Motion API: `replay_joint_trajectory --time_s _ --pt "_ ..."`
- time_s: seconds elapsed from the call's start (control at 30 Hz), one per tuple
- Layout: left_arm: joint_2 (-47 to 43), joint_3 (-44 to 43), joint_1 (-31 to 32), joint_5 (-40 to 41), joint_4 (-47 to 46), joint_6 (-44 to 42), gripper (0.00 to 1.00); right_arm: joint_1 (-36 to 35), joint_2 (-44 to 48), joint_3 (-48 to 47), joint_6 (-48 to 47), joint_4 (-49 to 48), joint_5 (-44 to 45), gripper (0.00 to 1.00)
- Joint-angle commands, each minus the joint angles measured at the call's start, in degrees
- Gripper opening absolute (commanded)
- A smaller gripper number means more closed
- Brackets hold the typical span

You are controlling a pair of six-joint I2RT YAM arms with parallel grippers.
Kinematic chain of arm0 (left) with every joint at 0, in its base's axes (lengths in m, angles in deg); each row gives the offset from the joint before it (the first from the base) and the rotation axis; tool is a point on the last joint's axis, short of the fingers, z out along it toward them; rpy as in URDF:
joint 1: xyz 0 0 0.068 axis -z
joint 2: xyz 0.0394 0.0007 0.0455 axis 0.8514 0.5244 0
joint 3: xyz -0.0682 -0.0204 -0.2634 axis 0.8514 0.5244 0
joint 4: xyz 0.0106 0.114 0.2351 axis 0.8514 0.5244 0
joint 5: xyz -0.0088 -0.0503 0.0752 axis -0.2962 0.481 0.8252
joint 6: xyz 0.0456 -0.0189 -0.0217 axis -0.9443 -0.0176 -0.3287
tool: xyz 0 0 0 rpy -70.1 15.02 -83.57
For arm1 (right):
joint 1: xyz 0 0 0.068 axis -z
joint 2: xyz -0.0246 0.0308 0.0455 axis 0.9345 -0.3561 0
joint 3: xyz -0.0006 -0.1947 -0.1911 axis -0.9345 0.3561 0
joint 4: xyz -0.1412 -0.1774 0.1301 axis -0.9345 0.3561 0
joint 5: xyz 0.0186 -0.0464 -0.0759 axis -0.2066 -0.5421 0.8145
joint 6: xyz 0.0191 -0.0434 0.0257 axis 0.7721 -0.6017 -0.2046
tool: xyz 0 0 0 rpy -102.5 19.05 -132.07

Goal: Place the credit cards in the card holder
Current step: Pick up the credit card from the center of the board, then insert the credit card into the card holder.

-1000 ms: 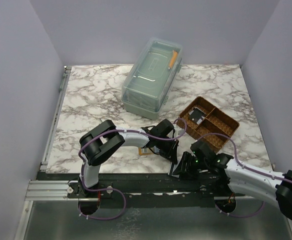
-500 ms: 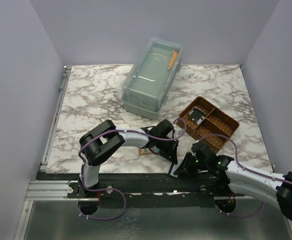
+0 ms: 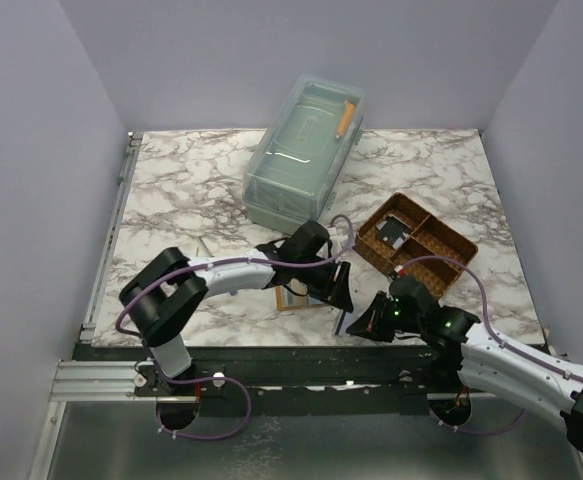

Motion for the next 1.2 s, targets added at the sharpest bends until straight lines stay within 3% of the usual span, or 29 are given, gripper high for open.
replay_joint_trajectory --time_s 0.0,0.17,0.33,0.5,0.67,0.87,1.17 --pt "-9.19 1.95 -4.87 -0.95 4.58 -0.20 0.50 0.11 -2.45 -5.54 -8.46 5.95 0.82 0.00" --pt "-17.13 6.17 -12.59 -0.02 8.35 0.19 0.53 0.14 -5.49 -11.60 -19.52 8.19 -0.30 0.00" --pt "-19.39 10.41 -18.43 3.06 9.47 2.13 0.54 0.46 -12.21 -15.95 -30.99 2.31 -4.30 0.00" --pt "-16.25 10.21 -19.26 4.54 8.78 3.04 0.49 4.16 -26.81 -18.61 -37.11 -9.53 -19.47 0.00" --pt "-14.72 10.07 -20.29 7.88 8.68 2.66 0.32 11.91 -35.77 -19.94 -40.24 -14.89 -31.91 0.00" --pt "-14.39 12.06 -20.83 11.76 8.68 2.41 0.19 16.67 -39.67 -21.08 -46.68 -13.96 -40.35 0.00" --pt "-15.78 13.79 -20.93 18.09 8.24 3.85 0.18 18.94 -49.00 -26.30 -48.85 -12.38 -42.54 0.00"
